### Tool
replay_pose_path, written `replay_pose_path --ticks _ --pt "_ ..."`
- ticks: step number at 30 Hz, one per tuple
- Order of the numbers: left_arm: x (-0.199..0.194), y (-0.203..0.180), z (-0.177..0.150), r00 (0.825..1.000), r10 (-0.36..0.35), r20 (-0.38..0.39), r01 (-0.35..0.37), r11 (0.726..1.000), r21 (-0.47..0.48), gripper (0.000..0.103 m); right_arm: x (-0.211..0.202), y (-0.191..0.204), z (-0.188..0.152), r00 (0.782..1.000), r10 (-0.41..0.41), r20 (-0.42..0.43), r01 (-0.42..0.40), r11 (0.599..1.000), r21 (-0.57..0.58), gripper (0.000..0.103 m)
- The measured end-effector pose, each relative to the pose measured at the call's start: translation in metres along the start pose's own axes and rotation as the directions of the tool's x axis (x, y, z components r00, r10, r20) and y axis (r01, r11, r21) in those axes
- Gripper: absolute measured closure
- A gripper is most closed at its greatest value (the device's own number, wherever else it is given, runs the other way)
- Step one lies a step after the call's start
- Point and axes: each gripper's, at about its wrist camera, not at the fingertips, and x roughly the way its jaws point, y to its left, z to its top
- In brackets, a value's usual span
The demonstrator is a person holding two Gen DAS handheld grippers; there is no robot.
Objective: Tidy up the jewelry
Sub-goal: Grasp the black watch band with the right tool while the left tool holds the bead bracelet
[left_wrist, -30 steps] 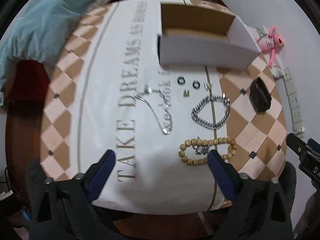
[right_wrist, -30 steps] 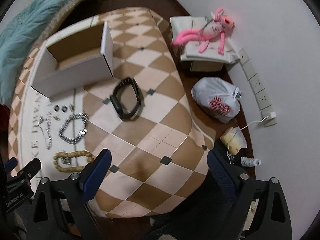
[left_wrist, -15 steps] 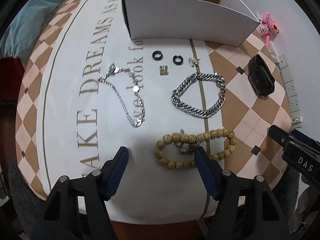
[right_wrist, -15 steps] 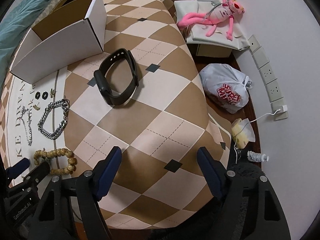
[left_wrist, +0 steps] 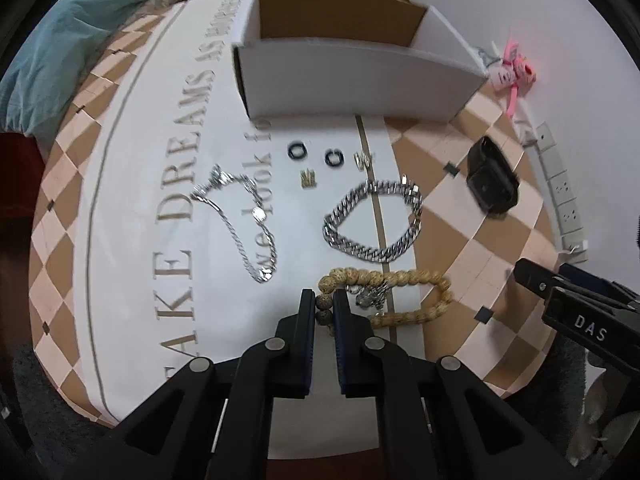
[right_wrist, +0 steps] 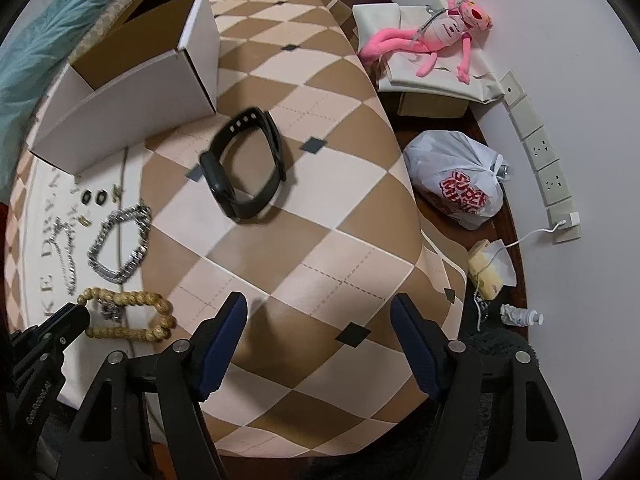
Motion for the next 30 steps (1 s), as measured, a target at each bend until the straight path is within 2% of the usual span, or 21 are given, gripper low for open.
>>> replay_pose_path --ticks 5,8,11,16,20,24,30 --pt "-0.032 0.007 0.005 0.997 0.010 0.079 -0.009 1.000 -0.006 0.097 -0.012 0.002 0.014 0.998 0.047 0.043 -0.047 0.999 0.003 0.027" --pt "-0.042 0.011 0.012 0.992 0.044 0.122 -0.044 0.999 -0.005 0.097 -0.016 0.009 0.023 0.996 0.057 0.074 -0.056 0.998 -0.017 0.027" --pt "-0.039 0.005 0.025 0.987 0.082 0.141 -0.082 0.997 -0.007 0.097 -0.017 0.022 0.033 0.992 0.049 0.113 -0.044 0.998 -0.053 0.028" --pt "-0.040 0.011 0.029 0.981 0.116 0.155 -0.115 0.993 -0.020 0.097 -0.007 0.050 0.049 0.991 0.009 0.136 0.010 0.990 -0.139 0.038" --pt "-0.038 0.011 0.034 0.979 0.130 0.159 -0.129 0.991 -0.019 0.097 0.006 0.067 0.055 0.992 -0.028 0.120 0.052 0.977 -0.207 0.057" --pt "-0.036 0.010 0.038 0.978 0.132 0.158 -0.130 0.991 -0.022 0.097 0.016 0.075 0.057 0.994 -0.039 0.098 0.063 0.966 -0.250 0.088" --pt "-0.044 0.008 0.040 0.981 0.103 0.165 -0.100 0.995 -0.025 0.097 0.011 0.073 0.050 0.994 0.027 0.108 0.001 0.968 -0.249 0.089"
